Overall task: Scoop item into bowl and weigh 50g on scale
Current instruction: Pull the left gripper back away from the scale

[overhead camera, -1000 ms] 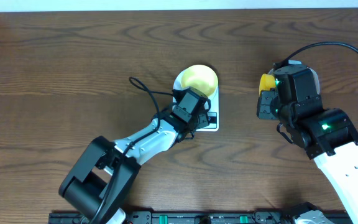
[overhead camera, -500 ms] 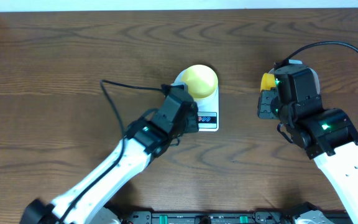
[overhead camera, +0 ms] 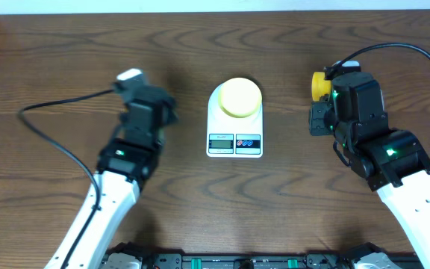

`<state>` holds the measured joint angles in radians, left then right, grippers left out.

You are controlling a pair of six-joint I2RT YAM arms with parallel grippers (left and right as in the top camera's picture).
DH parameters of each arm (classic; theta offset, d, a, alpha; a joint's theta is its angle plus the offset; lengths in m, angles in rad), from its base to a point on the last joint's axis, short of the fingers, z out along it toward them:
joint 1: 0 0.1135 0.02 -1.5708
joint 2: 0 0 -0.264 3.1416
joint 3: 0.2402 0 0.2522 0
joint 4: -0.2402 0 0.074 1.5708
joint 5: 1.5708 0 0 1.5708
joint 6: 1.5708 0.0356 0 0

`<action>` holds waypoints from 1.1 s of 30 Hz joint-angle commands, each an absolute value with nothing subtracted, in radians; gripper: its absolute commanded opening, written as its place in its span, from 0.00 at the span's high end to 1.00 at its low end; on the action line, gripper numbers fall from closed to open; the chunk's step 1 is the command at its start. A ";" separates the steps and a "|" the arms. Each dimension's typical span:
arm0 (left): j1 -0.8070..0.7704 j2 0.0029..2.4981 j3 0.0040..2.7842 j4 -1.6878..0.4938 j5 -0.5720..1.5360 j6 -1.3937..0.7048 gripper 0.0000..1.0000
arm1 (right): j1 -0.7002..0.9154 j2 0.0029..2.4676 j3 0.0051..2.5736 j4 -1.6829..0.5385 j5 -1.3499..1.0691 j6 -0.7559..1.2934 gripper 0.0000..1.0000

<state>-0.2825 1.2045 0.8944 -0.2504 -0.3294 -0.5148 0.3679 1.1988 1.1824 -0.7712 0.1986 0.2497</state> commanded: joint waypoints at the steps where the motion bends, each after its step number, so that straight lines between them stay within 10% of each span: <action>1: -0.172 1.231 0.889 -0.199 -0.376 -0.486 0.93 | 0.355 1.198 1.184 -0.767 0.222 0.196 0.99; 33: -0.224 1.352 0.889 -0.216 -0.138 -0.545 0.93 | 0.241 1.262 1.183 -0.742 0.233 0.276 0.99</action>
